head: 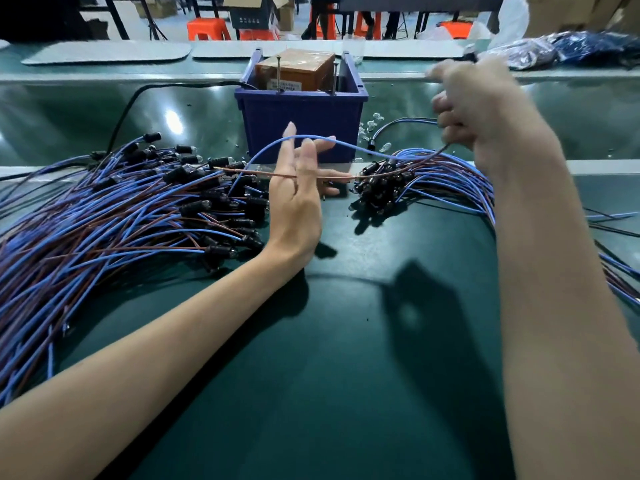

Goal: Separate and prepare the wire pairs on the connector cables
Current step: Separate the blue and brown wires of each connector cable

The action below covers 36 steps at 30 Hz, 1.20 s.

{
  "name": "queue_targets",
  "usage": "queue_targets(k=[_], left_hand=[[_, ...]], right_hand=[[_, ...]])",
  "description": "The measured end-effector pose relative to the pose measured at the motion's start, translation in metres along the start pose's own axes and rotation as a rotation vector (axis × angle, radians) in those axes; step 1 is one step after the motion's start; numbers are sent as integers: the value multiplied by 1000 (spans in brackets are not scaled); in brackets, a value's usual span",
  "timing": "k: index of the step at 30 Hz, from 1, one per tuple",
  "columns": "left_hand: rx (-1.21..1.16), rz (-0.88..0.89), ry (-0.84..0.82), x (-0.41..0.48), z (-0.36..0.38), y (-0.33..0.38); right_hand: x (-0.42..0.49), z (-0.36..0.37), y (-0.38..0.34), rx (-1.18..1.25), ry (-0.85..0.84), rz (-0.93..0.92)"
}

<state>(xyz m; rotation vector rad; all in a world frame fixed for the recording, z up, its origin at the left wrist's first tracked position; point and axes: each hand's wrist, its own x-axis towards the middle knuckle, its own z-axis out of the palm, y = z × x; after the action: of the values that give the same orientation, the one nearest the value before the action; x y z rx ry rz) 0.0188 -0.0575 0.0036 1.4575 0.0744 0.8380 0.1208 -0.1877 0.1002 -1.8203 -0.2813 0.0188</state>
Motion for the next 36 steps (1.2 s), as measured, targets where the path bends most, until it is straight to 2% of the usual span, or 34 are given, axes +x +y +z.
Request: queue_targets(k=[4, 6, 11, 14, 16, 23, 26, 30, 36], left_hand=[[-21, 3, 59, -1, 0, 0], [-6, -9, 45, -1, 0, 0], [5, -54, -115, -2, 0, -3], [67, -45, -242, -4, 0, -5], [98, -47, -272, -4, 0, -6], [97, -91, -253, 0, -2, -10], [56, -107, -189, 2, -4, -10], [-75, -179, -22, 9, -6, -11], [-112, -192, 1, 10, -4, -12]], right_hand=[[-2, 5, 7, -489, -175, 6], [-6, 7, 7, -557, -274, -33], [-19, 17, -2, -346, -421, -138], [-25, 24, -1, -200, -529, -109], [-28, 28, 0, -162, -564, -126], [-24, 37, 2, -82, -519, -183], [-20, 40, 4, -132, -433, -193], [-12, 39, 9, -171, -305, -164], [-3, 38, 19, -158, -190, -94]])
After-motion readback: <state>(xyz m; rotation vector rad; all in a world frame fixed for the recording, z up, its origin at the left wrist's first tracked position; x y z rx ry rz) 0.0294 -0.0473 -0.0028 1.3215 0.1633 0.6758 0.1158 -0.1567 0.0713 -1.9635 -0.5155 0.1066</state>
